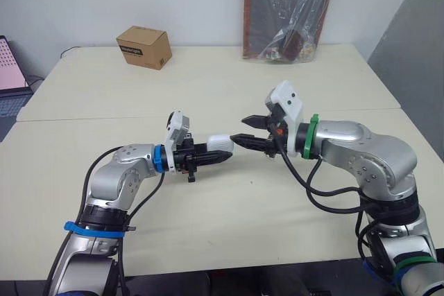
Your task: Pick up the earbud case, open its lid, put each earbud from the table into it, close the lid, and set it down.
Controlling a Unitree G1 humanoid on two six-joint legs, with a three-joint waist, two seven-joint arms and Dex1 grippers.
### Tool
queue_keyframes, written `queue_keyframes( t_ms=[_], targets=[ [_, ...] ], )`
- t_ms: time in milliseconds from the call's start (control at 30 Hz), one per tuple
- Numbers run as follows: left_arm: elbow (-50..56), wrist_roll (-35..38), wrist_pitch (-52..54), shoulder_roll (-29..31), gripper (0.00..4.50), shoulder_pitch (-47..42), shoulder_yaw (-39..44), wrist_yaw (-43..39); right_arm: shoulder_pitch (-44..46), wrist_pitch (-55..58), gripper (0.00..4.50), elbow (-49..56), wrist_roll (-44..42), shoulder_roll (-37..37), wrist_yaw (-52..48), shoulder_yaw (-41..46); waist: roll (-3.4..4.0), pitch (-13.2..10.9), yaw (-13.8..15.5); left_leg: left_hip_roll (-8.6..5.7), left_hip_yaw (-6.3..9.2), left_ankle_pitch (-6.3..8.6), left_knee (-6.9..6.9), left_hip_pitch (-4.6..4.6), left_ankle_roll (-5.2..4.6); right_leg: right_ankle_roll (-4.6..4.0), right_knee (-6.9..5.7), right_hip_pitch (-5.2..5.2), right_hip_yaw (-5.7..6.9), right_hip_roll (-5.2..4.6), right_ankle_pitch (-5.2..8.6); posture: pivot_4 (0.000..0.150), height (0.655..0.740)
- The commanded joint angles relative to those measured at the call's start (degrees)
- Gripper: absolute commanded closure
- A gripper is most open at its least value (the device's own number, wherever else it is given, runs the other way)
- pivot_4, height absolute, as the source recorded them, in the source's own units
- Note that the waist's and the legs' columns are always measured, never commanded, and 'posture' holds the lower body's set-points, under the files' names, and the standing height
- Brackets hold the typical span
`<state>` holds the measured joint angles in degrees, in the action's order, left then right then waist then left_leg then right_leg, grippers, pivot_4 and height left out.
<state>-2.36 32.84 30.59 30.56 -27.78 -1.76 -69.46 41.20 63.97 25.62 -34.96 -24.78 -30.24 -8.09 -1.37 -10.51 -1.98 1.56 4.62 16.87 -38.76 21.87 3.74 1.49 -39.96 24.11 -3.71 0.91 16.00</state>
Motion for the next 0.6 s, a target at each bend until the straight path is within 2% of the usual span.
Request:
queue_keyframes(
  t_ms=[33,600],
  targets=[
    [2.26,1.72,-0.07,-0.04,3.73,-0.79,0.98,-0.82,0.23,-0.85,1.64,1.63,-0.04,0.53,0.37,0.13,0.00,0.00,0.00,0.00,0.01,0.00,0.00,0.00,0.00,0.00,0.00,0.00,0.00,0.00,0.00,0.150,0.7400],
    [3.43,2.96,0.59,-0.39,3.73,-2.22,0.48,-1.58,0.73,0.00,1.64,-0.90,0.50,1.88,0.32,-2.51,0.00,0.00,0.00,0.01,0.02,0.00,0.01,0.01,0.00,0.00,0.01,0.01,0.02,0.00,0.00,0.150,0.7400]
  ],
)
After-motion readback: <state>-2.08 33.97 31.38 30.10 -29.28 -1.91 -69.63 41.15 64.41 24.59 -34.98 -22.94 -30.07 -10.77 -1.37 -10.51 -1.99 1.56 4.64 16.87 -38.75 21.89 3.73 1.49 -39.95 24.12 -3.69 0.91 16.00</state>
